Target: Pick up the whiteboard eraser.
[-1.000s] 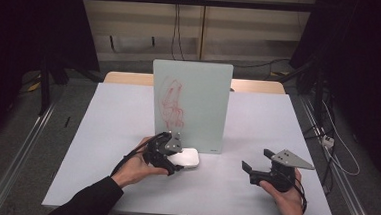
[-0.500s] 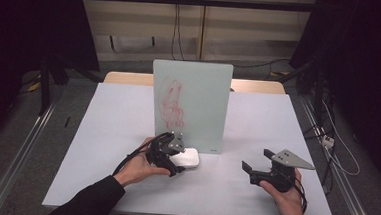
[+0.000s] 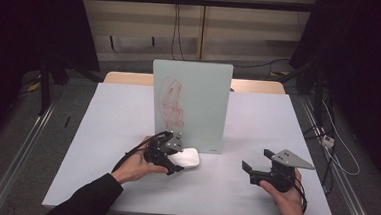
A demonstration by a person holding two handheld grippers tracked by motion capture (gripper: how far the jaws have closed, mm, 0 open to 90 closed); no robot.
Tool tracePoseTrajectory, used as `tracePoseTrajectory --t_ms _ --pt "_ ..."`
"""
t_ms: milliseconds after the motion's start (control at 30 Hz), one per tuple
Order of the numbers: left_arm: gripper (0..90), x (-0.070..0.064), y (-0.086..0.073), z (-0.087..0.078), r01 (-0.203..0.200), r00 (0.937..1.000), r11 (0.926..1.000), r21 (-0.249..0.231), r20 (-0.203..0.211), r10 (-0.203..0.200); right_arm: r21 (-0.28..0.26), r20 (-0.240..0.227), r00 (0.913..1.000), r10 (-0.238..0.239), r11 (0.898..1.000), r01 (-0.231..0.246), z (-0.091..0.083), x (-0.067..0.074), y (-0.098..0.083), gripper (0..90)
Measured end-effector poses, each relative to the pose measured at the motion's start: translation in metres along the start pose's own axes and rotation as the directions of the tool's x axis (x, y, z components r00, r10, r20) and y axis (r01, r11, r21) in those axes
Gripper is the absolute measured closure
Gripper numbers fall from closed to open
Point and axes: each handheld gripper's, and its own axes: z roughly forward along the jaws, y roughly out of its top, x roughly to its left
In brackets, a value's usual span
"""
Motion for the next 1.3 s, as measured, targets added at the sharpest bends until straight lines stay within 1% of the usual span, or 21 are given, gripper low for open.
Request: tracePoseTrajectory --t_ms 167,233,367,500,533,567,600,700,733,767,833,900,933,967,1033,1067,1100,1200,1233,1267,1300 --pt "30.8 -0.001 0.0 -0.001 0.009 1.0 0.9999 -0.007 0.003 -0.009 -0.002 -0.002 1.0 0.0 1.0 0.0 0.0 0.0 0.0 9.3" --pt "30.8 -0.001 0.001 -0.003 0.009 0.9998 1.0 -0.001 0.017 -0.008 -0.002 -0.001 1.0 0.0 1.0 0.0 0.0 0.0 0.0 9.3" --pt "30.8 -0.002 0.001 -0.007 0.022 0.9996 0.9997 -0.014 0.019 -0.022 -0.003 -0.003 1.0 0.002 1.0 -0.002 0.0 0.0 0.0 9.3" --pt "30.8 -0.001 0.0 -0.011 0.06 0.9981 0.9976 -0.036 0.013 -0.06 -0.001 -0.003 1.0 -0.001 1.0 0.001 0.001 0.0 0.0 9.3" --pt "30.8 0.001 -0.001 -0.014 0.092 0.9957 0.9943 -0.054 0.022 -0.09 0.001 -0.002 1.0 0.002 1.0 -0.002 0.001 0.0 0.0 9.3" --pt "30.8 0.0 -0.001 -0.015 0.104 0.9946 0.992 -0.072 0.016 -0.103 0.0 -0.002 1.0 0.003 1.0 -0.003 0.001 0.0 0.0 9.3" --pt "30.8 0.0 -0.001 -0.015 0.104 0.9946 0.992 -0.072 0.016 -0.103 0.0 -0.002 1.0 0.006 1.0 -0.006 0.001 0.001 0.001 9.3" --pt "30.8 0.0 -0.003 -0.021 0.139 0.9901 0.985 -0.102 0.029 -0.137 0.0 -0.002 1.0 0.009 1.0 -0.009 0.002 0.001 0.001 9.3" --pt "30.9 0.0 -0.004 -0.022 0.141 0.9901 0.9824 -0.123 0.021 -0.139 0.0 0.0 0.9999 0.011 1.0 -0.011 0.002 0.0 0.001 9.3" --pt "30.8 0.0 -0.004 -0.023 0.145 0.9894 0.9812 -0.128 0.013 -0.144 0.002 0.001 0.9999 0.012 1.0 -0.012 0.002 0.0 0.001 9.3" --pt "30.9 -0.001 -0.005 -0.025 0.168 0.9857 0.9736 -0.155 0.018 -0.167 0.001 0.002 0.9999 0.015 1.0 -0.015 0.002 0.0 0.001 9.3" --pt "30.8 -0.002 -0.006 -0.028 0.175 0.9844 0.9695 -0.171 0.015 -0.175 -0.003 0.002 0.9999 0.016 1.0 -0.016 0.002 -0.001 0.001 9.3" --pt "30.8 -0.002 -0.006 -0.03 0.187 0.9822 0.9647 -0.186 0.015 -0.187 0.0 0.003 0.9998 0.017 1.0 -0.017 0.002 -0.001 0.001 9.3" --pt "30.9 -0.002 -0.007 -0.032 0.187 0.9819 0.9638 -0.189 0.008 -0.189 -0.001 0.002 0.9999 0.017 1.0 -0.017 0.002 -0.001 0.001 9.3" --pt "30.8 -0.004 -0.008 -0.035 0.204 0.9778 0.9544 -0.218 0.0 -0.209 -0.004 0.001 0.9999 0.015 1.0 -0.015 0.002 0.0 0.001 9.3" --pt "30.8 -0.004 -0.008 -0.037 0.214 0.976 0.9502 -0.227 0.008 -0.218 0.0 0.0 0.9999 0.015 1.0 -0.015 0.002 0.0 0.001 9.3" --pt "30.8 -0.004 -0.008 -0.041 0.205 0.9775 0.9521 -0.227 -0.002 -0.211 0.0 -0.001 0.9999 0.015 1.0 -0.015 0.002 0.0 0.001 9.3" --pt "30.8 -0.007 -0.009 -0.05 0.21 0.9735 0.9423 -0.261 -0.034 -0.226 -0.003 0.0 0.9999 0.014 1.0 -0.014 0.002 0.0 0.001 9.3" --pt "30.9 -0.007 -0.01 -0.053 0.212 0.9735 0.9435 -0.255 -0.03 -0.227 -0.002 0.0 0.9999 0.015 1.0 -0.015 0.002 0.0 0.001 9.3" --pt "30.8 -0.008 -0.011 -0.054 0.221 0.97 0.9338 -0.281 -0.035 -0.241 -0.003 -0.002 0.9999 0.014 1.0 -0.014 0.002 0.0 0.001 9.3" --pt "30.9 -0.009 -0.012 -0.055 0.22 0.9701 0.9328 -0.285 -0.037 -0.24 -0.002 -0.001 0.9999 0.012 1.0 -0.012 0.002 0.0 0.001 9.3"
